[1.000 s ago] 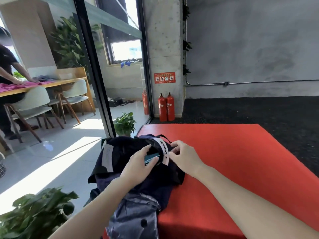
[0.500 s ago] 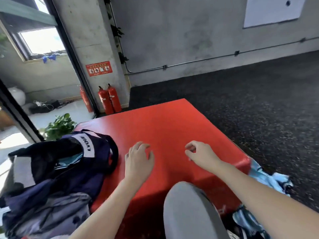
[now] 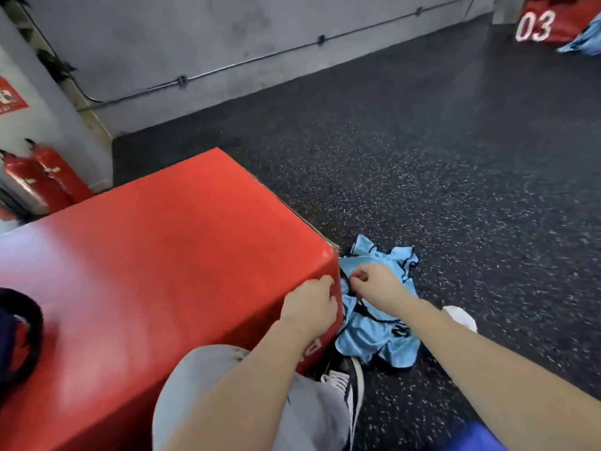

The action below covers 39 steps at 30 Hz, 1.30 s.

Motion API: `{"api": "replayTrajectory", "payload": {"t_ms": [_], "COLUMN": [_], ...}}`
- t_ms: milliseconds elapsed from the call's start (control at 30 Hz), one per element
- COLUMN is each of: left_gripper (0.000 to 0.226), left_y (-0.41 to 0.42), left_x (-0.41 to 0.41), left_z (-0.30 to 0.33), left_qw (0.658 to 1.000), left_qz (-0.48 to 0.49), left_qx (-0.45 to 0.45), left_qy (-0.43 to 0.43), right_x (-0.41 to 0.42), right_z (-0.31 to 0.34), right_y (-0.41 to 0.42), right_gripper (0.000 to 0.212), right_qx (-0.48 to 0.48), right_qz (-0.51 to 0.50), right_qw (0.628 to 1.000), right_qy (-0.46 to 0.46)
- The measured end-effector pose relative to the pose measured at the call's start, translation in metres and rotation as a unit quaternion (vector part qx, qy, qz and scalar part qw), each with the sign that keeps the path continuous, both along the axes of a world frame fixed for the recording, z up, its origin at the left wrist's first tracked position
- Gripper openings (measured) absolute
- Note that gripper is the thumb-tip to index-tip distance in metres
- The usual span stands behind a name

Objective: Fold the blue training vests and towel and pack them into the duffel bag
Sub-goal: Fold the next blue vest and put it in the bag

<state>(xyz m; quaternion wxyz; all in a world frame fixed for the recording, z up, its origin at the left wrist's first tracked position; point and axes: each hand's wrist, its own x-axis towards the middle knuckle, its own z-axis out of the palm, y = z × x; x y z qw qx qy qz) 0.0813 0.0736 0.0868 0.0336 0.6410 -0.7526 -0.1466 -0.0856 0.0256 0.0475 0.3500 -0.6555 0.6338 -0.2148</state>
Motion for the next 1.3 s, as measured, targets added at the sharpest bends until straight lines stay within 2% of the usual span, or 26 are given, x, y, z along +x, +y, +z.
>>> {"api": "replayTrajectory", "payload": {"t_ms": [167,400,533,767,867,1000,1167,1300], "left_gripper": [0.029,0.028,0.039,0.056,0.064,0.069,0.071,0.071], "left_y": [-0.018,-0.05,-0.063,-0.088,-0.093,-0.096,-0.093,-0.09], "left_x": [-0.036,-0.066,-0.077,-0.086,-0.087,-0.094,-0.098,-0.096], "left_z": [-0.041,-0.105,-0.139,-0.176,-0.183,-0.186,-0.182,-0.175], "left_qw": [0.994,0.983,0.974,0.968,0.966,0.966,0.964,0.965], "left_qz": [-0.058,-0.048,-0.038,-0.006,0.014,0.022,0.025,0.025], "left_qx": [0.069,0.173,0.224,0.25,0.253,0.252,0.255,0.252], "left_qy": [-0.052,-0.034,-0.015,0.035,0.045,0.06,0.065,0.063], "right_x": [-0.041,-0.075,-0.084,-0.094,-0.098,-0.098,-0.093,-0.095], "right_z": [-0.058,-0.136,-0.177,-0.234,-0.252,-0.27,-0.276,-0.274], "right_y": [-0.004,-0.021,-0.031,-0.045,-0.049,-0.05,-0.054,-0.055], "right_gripper": [0.019,0.017,0.015,0.04,0.042,0.036,0.015,0.002], "right_qx": [0.072,0.13,0.15,0.145,0.153,0.132,0.074,0.063], "right_qz": [-0.025,-0.062,-0.066,-0.058,-0.033,-0.015,-0.029,-0.014], "right_qw": [0.997,0.989,0.986,0.985,0.982,0.978,0.985,0.989], "right_qy": [0.022,0.028,0.04,0.07,0.108,0.161,0.153,0.131]}}
